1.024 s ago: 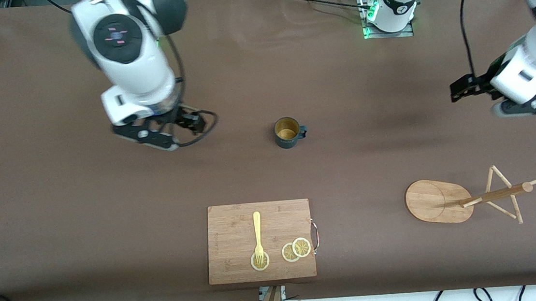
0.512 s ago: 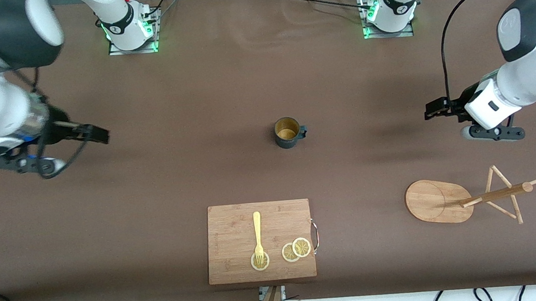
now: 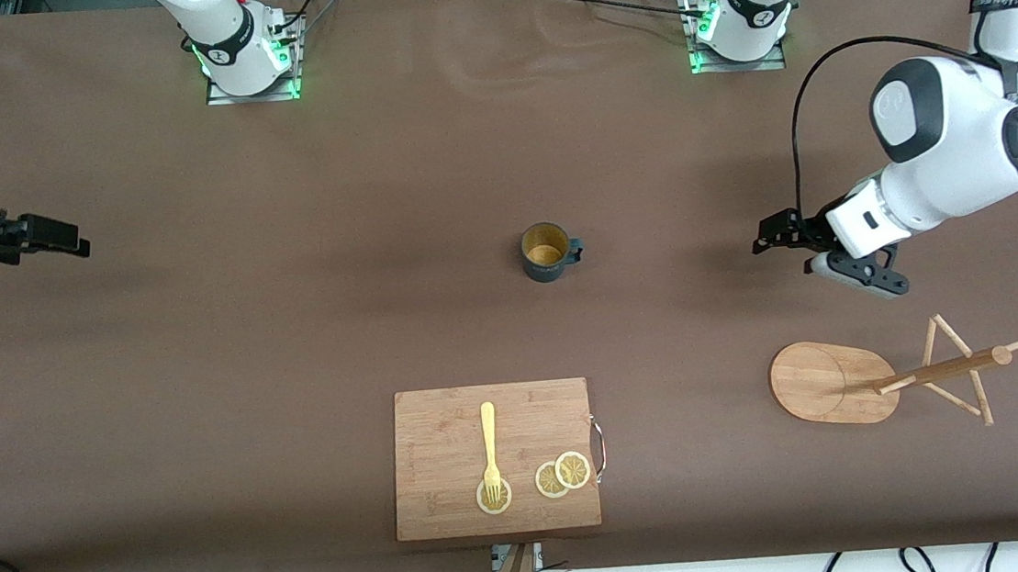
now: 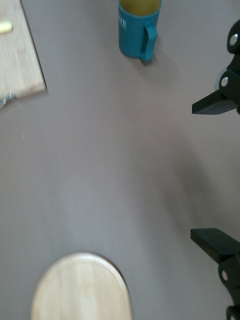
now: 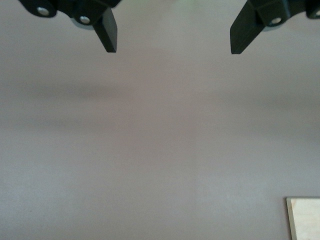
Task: Pass cup and hang on rack
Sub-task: 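Move the left gripper toward the mug handle while the right gripper withdraws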
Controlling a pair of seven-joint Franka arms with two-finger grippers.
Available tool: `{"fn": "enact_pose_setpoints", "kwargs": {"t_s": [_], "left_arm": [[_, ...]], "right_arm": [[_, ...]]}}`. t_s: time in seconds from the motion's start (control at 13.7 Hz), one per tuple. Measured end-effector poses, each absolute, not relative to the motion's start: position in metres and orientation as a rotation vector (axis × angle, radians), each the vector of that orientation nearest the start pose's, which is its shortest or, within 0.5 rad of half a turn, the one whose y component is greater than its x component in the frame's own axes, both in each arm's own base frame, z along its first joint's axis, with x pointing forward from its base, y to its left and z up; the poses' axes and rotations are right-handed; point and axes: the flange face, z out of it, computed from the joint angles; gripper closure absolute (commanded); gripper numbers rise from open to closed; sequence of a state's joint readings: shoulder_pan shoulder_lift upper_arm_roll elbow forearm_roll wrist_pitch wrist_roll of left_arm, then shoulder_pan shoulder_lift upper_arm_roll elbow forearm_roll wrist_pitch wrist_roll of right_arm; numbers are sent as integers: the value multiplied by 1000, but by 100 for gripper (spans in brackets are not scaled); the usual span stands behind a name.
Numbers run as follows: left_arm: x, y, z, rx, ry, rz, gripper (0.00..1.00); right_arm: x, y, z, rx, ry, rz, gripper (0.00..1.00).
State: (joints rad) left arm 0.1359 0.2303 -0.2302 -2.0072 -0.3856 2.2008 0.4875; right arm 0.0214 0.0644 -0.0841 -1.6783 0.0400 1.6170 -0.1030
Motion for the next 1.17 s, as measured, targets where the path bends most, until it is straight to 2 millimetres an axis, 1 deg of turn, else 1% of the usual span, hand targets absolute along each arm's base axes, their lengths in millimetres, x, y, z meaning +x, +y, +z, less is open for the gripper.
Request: {"fn": "enact_pose_setpoints", "kwargs": {"t_s": [0.07,0.15,0.29,0.44,0.51,0.66,0.73,0.8,0.95,1.1,1.17], "left_arm": [[586,-69,335,-3476,666,-105,0],[584,-71,325,-3501,745,-149,0],[580,-67,304,-3536,893,-229,0],[574,-65,285,-3554,1066,-317,0],[570,-68,276,-3540,1177,-362,0],[563,-84,256,-3477,1421,-450,0],[561,-91,245,-3442,1532,-501,0],[558,-97,234,-3416,1628,-558,0],[554,-104,214,-3346,1803,-668,0],[548,-120,201,-3261,1977,-771,0],[545,-130,196,-3217,2055,-833,0]], "right_arm": [[557,-25,540,-3095,-55,196,0],[551,-27,537,-3098,-39,198,0],[548,-43,535,-3104,6,175,0],[549,-62,537,-3106,57,142,0],[547,-72,537,-3103,83,148,0],[544,-91,536,-3072,147,146,0],[544,-96,536,-3056,162,136,0],[545,-96,539,-3056,159,123,0],[548,-82,549,-3072,117,96,0],[550,-71,555,-3085,83,79,0],[550,-69,556,-3087,76,76,0]]}}
